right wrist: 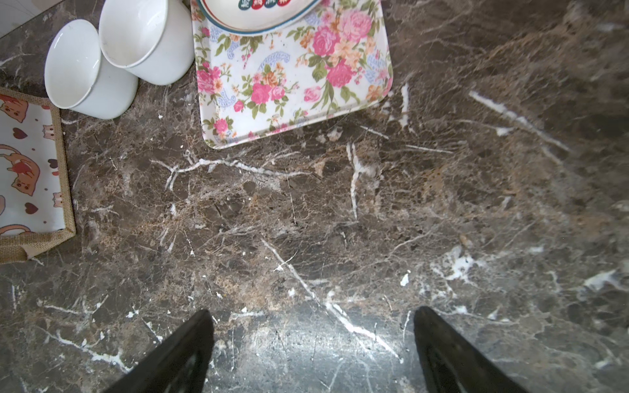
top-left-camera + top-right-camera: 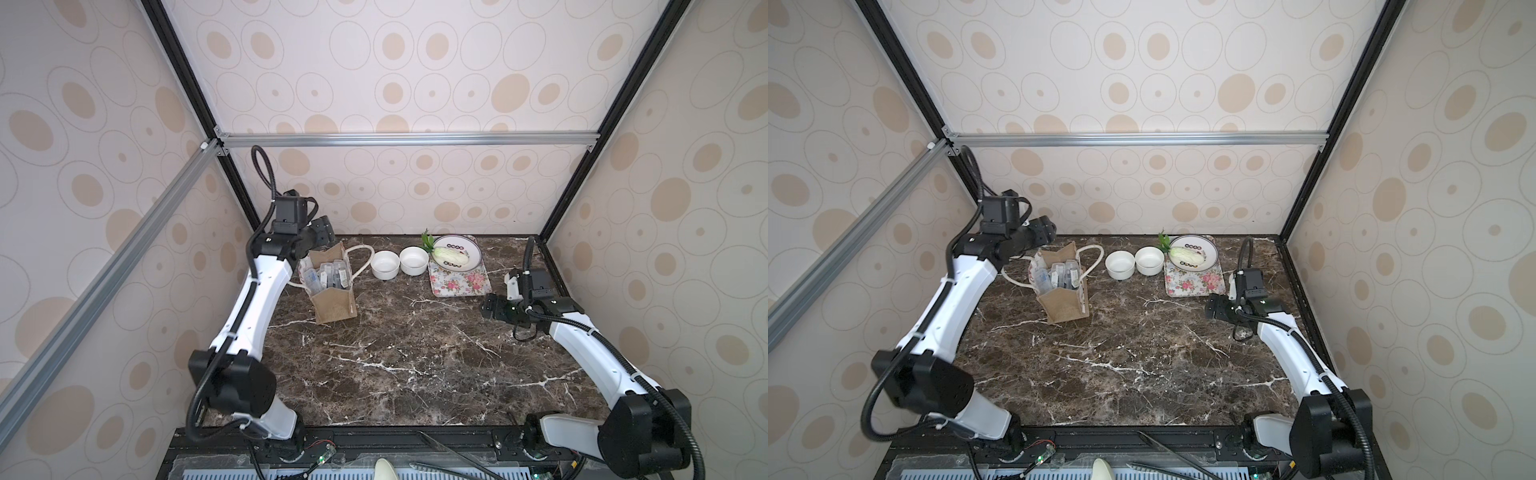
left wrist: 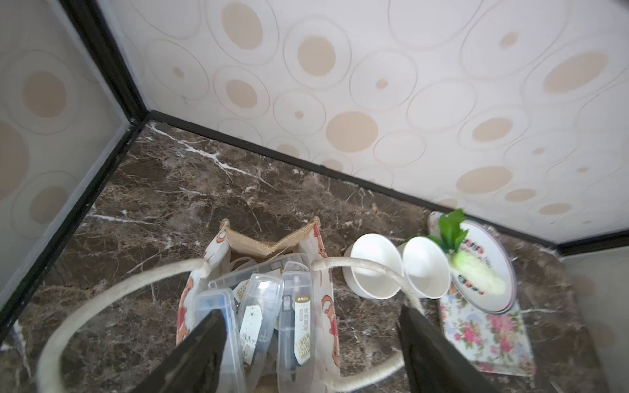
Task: Put the compass set into the canvas bag
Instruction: Adjust the compass set in the canvas bag, then reset both arms
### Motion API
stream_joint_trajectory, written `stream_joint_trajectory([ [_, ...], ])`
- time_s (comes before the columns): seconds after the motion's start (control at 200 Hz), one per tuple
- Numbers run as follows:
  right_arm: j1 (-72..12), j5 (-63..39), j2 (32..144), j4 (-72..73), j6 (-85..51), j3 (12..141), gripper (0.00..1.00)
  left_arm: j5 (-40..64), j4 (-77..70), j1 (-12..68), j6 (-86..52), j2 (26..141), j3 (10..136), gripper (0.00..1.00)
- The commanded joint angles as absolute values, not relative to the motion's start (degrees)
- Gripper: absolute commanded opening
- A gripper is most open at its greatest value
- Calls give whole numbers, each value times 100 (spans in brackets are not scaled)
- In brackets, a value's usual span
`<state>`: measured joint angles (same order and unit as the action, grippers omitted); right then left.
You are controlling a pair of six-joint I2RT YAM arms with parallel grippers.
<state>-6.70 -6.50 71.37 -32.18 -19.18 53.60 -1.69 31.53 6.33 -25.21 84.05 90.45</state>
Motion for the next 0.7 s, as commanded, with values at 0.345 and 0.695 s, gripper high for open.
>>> stream_joint_trajectory([
  [0.345, -677, 1599, 6942, -1584, -1058, 4728, 100, -2514, 146, 360, -1693, 4940, 4497, 100],
  [0.695, -402, 2092, 7248, 684, -396, 3452, 100, -2486, -280, 353, -1718, 4251, 2847, 100],
])
